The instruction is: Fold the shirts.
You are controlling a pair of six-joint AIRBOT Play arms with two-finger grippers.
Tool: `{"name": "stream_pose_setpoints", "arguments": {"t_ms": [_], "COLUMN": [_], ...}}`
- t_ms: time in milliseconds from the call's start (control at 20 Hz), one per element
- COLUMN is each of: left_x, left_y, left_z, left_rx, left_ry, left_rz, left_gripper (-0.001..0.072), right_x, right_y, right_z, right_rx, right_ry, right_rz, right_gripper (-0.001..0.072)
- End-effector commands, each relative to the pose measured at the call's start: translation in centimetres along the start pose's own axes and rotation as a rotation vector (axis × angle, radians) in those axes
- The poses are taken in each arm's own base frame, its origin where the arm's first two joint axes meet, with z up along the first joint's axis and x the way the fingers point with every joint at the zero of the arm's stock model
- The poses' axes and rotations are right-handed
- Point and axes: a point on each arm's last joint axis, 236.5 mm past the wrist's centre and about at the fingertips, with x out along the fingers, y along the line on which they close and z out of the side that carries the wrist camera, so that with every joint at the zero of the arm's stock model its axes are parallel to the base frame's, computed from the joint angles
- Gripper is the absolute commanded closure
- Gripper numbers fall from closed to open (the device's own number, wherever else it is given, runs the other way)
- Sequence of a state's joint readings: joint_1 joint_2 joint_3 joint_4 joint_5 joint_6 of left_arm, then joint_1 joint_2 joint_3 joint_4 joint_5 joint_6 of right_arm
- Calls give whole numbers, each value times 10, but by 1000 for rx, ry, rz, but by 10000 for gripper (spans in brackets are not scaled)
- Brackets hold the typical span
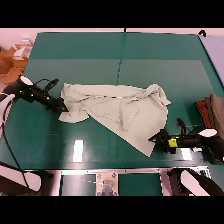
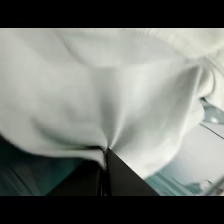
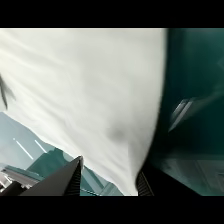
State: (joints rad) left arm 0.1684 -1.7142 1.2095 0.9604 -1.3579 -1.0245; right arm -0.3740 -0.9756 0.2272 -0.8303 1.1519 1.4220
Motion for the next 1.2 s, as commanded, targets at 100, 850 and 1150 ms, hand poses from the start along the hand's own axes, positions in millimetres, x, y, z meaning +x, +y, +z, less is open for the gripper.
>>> {"name": "stream_pose_setpoints", "arguments": {"t_ms": [100, 850, 1150], "left_x": [-8, -442, -559], "left_y": [-30, -354, -484], "left_z": [-52, -51, -194], "left_rx": [-73, 701, 994], "left_ry": [167, -1388, -1872], "left_rz": [-93, 264, 325], "left_gripper": [685, 685, 685], "right_x": [25, -402, -551], "right_y": [7, 370, 394], "right_z": [-10, -10, -118], "right_rx": [-51, -962, -1070], "right_ry": [43, -918, -1505], "right_rz": [-21, 315, 345], "right_gripper": [373, 695, 694]}}
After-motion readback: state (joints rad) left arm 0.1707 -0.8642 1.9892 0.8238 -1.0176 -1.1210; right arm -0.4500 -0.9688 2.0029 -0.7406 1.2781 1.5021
